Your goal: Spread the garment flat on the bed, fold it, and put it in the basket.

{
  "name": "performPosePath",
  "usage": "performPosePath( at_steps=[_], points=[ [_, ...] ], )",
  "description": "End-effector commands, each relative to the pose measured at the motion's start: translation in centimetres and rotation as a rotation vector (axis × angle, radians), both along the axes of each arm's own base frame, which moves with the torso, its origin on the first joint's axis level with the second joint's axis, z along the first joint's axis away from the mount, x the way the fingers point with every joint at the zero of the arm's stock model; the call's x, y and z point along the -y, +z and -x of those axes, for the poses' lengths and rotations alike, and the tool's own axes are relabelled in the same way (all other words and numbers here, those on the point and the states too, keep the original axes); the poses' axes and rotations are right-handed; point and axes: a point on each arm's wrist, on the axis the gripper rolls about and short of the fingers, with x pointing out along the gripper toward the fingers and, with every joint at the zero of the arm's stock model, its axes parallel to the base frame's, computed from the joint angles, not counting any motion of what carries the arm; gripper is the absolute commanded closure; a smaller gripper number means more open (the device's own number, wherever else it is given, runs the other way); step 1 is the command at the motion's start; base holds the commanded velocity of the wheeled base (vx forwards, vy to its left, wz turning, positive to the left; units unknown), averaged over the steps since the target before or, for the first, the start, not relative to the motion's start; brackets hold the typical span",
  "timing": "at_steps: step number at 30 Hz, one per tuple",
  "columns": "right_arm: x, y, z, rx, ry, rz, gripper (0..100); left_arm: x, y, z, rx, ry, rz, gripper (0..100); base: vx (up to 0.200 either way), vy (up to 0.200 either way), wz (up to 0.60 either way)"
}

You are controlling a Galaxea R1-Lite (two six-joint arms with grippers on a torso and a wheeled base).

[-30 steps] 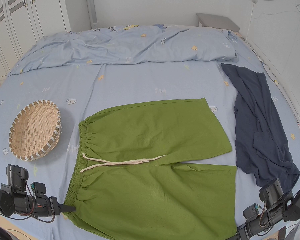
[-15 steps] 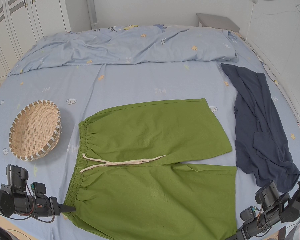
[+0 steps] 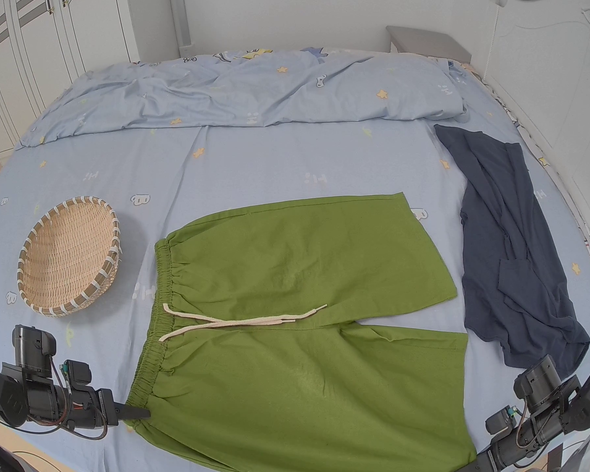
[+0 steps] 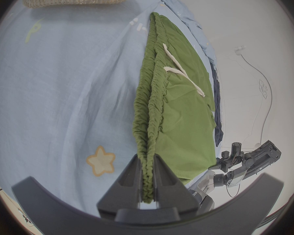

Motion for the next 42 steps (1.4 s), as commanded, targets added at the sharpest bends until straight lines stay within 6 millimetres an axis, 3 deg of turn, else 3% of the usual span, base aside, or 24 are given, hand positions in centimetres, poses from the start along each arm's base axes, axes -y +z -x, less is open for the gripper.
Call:
performPosePath(
  at_steps=[1,9,13,15,16,24,31,38,42],
  points=[
    [0.4,0.3,0.4,0.018,-0.016,-0.011,100,0.1,-0.1,0.3,-0.005,-0.006,0.000,100,0.000,0.000,0.00],
    [0.3,1.5,-1.5,0.150,-0.064,-0.062,100,0.6,2.5,0.6,0.056,0.040,0.048,100,0.000,0.000,0.00],
    [0.1,4.5,-3.6,0.258,-0.116,-0.104,100,1.2,6.0,-0.4,0.044,0.074,0.109,100,0.000,0.000,0.00],
    [0.0,4.8,-3.8,0.265,-0.118,-0.108,100,1.2,6.2,-0.5,0.042,0.073,0.110,100,0.000,0.000,0.00],
    [-0.1,7.3,-5.1,0.292,-0.140,-0.123,100,1.2,7.5,-1.4,0.045,0.068,0.110,100,0.000,0.000,0.00],
    [-0.5,14.5,-8.9,0.381,-0.163,-0.152,100,0.9,10.0,-5.1,0.027,0.084,0.117,100,0.000,0.000,0.00],
    [-0.8,17.0,-11.5,0.454,-0.169,-0.190,100,0.8,11.0,-8.0,0.015,0.086,0.125,100,0.000,0.000,0.00],
    [-1.6,19.6,-15.3,0.538,-0.172,-0.236,100,0.7,11.5,-13.1,0.034,0.090,0.136,100,0.000,0.000,0.00],
    [-1.9,20.9,-17.4,0.579,-0.171,-0.248,100,0.6,11.9,-14.9,0.061,0.088,0.136,100,0.000,0.000,0.00]
  ],
)
